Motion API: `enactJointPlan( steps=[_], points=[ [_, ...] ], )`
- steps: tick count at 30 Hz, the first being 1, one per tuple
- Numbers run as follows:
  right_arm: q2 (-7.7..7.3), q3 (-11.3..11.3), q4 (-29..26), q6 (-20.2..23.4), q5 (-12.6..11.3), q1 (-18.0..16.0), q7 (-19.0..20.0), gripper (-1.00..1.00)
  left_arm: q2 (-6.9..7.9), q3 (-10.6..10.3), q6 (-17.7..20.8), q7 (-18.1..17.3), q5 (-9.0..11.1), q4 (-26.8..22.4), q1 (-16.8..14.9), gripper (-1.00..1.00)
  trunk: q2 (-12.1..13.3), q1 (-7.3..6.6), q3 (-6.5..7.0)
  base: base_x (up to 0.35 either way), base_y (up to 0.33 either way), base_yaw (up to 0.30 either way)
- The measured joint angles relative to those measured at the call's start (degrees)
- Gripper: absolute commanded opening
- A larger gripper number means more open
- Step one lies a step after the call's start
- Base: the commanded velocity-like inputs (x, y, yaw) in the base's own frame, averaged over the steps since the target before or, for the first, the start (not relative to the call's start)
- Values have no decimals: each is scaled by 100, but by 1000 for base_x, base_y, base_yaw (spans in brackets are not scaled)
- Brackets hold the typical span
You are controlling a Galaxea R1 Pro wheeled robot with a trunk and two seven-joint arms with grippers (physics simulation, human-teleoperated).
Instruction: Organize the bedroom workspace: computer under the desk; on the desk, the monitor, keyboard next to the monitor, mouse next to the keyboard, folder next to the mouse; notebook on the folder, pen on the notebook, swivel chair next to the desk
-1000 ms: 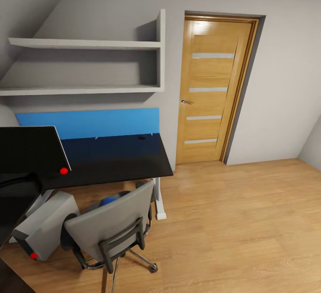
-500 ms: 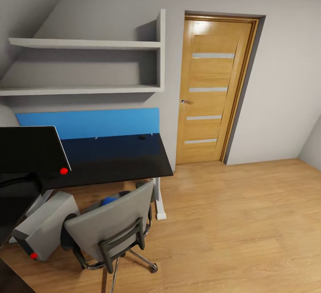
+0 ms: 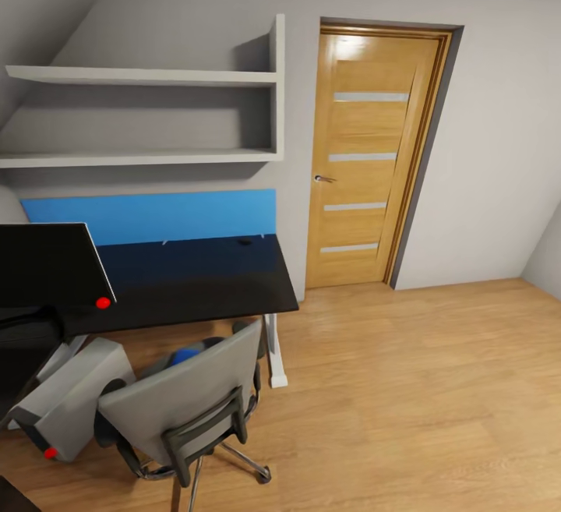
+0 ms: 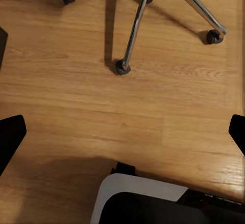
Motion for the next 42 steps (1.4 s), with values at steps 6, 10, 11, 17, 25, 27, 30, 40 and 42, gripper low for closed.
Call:
enactJointPlan(
  steps=[6,10,11,17,25,27,30,40,42],
  points=[
    [0,2,0,0,1,0,1,100,13,1,-9,0,2,5,1,100,0,1,0,25,-23,0],
    [0,3,0,1,1,0,1,100,29,7,-12,2,9,6,2,100,0,1,0,6,-6,0],
    [0,2,0,1,1,0,1,100,31,8,-12,2,9,6,1,100,0,1,0,4,-3,0],
    [3,1,0,-1,0,0,-2,100,8,2,-88,-6,12,-1,2,100,0,1,0,1,-1,0],
    [15,5,6,0,3,0,0,100,2,-2,-181,-1,12,-1,0,100,0,1,0,0,0,0],
    [9,-4,2,-1,1,0,-3,100,2,0,-184,-1,9,1,0,100,0,1,0,0,0,0],
    [15,-10,-13,-9,4,0,-9,100,2,0,-187,0,8,4,0,100,0,1,0,0,0,0],
    [25,-24,-964,-11,-10,-1,-20,100,7,2,-189,0,13,6,1,100,0,1,0,0,0,0],
    [24,-26,-1157,-8,-32,-1,-22,100,5,2,-188,0,13,10,0,100,0,1,0,0,0,0]
  ],
)
